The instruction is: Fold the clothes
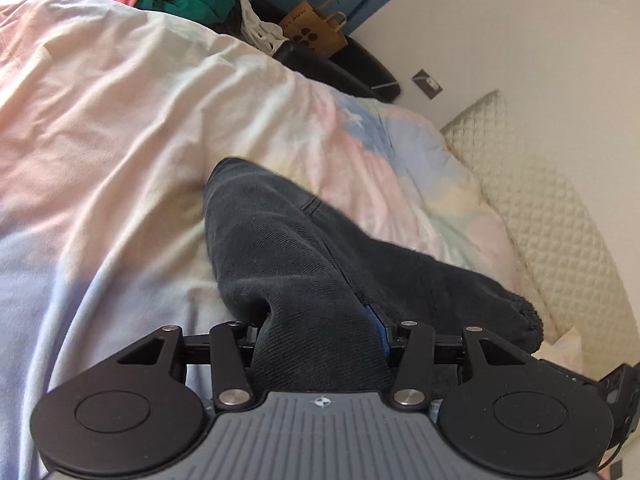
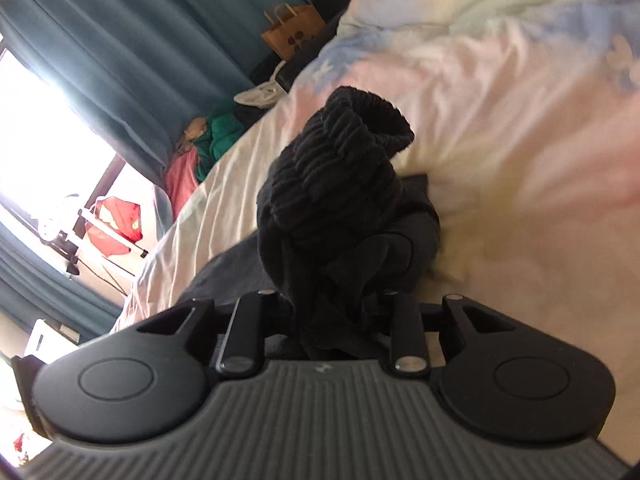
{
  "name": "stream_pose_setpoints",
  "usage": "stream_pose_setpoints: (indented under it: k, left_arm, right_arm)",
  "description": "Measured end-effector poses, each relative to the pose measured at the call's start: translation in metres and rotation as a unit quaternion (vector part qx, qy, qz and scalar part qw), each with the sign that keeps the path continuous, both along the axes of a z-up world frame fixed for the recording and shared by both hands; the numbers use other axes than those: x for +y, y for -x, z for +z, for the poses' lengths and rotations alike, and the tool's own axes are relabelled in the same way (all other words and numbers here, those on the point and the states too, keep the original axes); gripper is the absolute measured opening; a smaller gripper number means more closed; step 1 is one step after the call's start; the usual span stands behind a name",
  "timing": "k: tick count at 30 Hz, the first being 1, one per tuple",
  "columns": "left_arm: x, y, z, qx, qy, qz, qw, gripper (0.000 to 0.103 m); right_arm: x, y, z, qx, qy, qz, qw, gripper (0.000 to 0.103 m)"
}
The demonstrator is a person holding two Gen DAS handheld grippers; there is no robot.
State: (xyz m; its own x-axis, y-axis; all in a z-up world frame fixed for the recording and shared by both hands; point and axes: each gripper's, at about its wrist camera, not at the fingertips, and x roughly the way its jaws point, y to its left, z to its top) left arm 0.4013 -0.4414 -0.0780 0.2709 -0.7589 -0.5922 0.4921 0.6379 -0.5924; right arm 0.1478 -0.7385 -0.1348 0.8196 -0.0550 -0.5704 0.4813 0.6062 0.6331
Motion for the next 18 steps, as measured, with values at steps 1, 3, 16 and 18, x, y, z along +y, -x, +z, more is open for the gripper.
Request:
stream_pose_setpoints:
  k: [1, 3, 16, 18]
  left_arm:
    - [0.004, 0.008, -0.006, -0.004, -0.011, -0.004, 0.9999, 0.051]
    - [0.012, 0.022, -0.016, -0.011, -0.020, -0.005, 0.9997, 0.054]
    - [0.036, 0.083, 0.084, -0.140, -0.084, 0.047, 0.9854, 0.079]
    - [0.039, 0.097, 0.111, -0.160, -0.083, 0.048, 0.9824, 0.080]
  right_arm:
    - [0.004, 0.008, -0.007, 0.012, -0.009, 0.005, 1.000, 0.030]
    - [0.014, 0.018, -0.017, 0.024, -0.013, 0.004, 1.000, 0.032]
    - [0.051, 0.070, 0.019, 0.067, 0.040, -0.080, 0.994, 0.047]
    - [0.060, 0.079, 0.047, 0.060, 0.077, -0.080, 0.992, 0.047]
